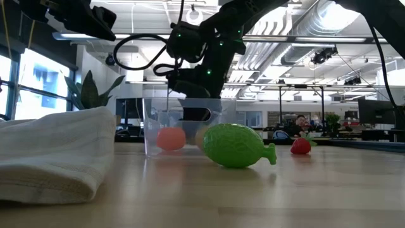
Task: Pick and placing Produce into tupperware
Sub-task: Put the green starfruit into the transparent bin
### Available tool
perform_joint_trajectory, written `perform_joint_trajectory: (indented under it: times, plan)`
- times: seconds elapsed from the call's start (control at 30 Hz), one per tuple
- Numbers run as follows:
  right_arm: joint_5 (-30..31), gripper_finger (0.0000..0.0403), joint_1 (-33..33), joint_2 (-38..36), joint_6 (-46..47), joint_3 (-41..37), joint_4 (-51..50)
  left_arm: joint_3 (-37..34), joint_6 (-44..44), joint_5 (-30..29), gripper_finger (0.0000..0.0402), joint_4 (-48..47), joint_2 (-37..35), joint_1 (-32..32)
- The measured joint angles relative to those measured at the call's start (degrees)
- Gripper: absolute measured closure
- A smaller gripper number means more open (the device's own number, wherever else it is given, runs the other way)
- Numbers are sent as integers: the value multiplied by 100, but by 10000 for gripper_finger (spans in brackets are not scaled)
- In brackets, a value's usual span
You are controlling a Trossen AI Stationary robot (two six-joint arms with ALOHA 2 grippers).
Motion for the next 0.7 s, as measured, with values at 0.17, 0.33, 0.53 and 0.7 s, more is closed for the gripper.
perform_joint_trajectory:
  times: [0.17, 0.33, 0.53, 0.7]
  plan:
    - [-61, 155, 0, 0, 19, 0, -1, 0, 0, 1, 399, 0, 0, 0]
    - [-68, 155, 0, 0, 42, 0, 17, 0, 0, 1, 399, 0, 0, 1]
    - [-66, 140, 0, 0, 87, 0, 57, 0, -2, 1, 399, 0, 0, 2]
    - [-66, 120, 2, 0, 162, 0, 57, 0, 0, 1, 399, 0, 0, 0]
